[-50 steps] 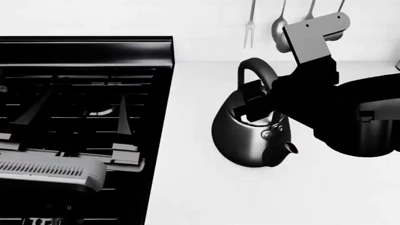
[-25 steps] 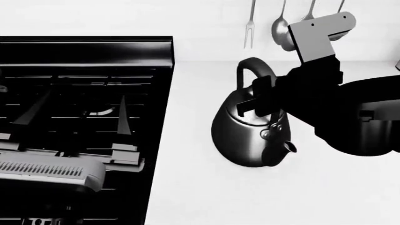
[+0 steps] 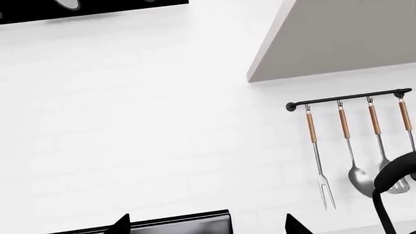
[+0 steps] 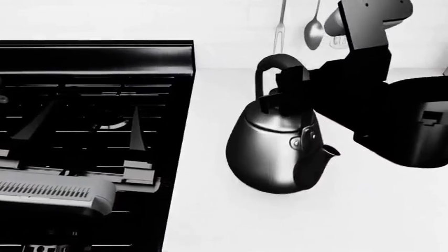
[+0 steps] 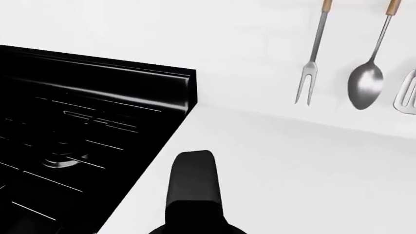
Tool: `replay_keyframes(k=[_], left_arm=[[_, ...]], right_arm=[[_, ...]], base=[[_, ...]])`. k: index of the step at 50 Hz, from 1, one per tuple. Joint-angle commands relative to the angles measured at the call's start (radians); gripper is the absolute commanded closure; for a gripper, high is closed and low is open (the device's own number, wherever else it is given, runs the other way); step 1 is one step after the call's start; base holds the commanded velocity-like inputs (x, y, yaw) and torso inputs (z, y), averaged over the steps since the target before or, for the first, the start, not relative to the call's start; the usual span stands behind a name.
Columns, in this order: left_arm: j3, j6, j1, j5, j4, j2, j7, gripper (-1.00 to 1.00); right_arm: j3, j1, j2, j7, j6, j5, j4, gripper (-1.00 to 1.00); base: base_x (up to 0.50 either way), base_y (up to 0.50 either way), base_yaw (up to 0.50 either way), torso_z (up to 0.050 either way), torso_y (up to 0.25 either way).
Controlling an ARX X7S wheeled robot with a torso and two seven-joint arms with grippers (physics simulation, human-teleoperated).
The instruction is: Pick the kettle from the counter and place it on a stove burner. Then turn the burner on.
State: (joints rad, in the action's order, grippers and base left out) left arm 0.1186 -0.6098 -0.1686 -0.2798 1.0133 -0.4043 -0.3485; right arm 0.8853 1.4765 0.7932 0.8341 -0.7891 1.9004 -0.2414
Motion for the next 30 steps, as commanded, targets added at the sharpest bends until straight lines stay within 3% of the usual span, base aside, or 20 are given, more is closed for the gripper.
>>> replay_keyframes(k=[1,30], left_arm=[[0.002,0.002,-0.001,-0.01,0.003,-0.01,-0.012,-1.0],[0.003,0.009,-0.005,-0.056,0.02,-0.051,-0.064,-1.0]], right_arm=[[-0.061,0.054,-0.002,0.0,0.016,-0.032,-0.005,1.0],[-0.068,0.142,-0.042,0.019,0.001,-0.098,-0.044,1.0]], base=[[0.0,0.0,0.0,0.0,0.0],[0.0,0.0,0.0,0.001,0.002]])
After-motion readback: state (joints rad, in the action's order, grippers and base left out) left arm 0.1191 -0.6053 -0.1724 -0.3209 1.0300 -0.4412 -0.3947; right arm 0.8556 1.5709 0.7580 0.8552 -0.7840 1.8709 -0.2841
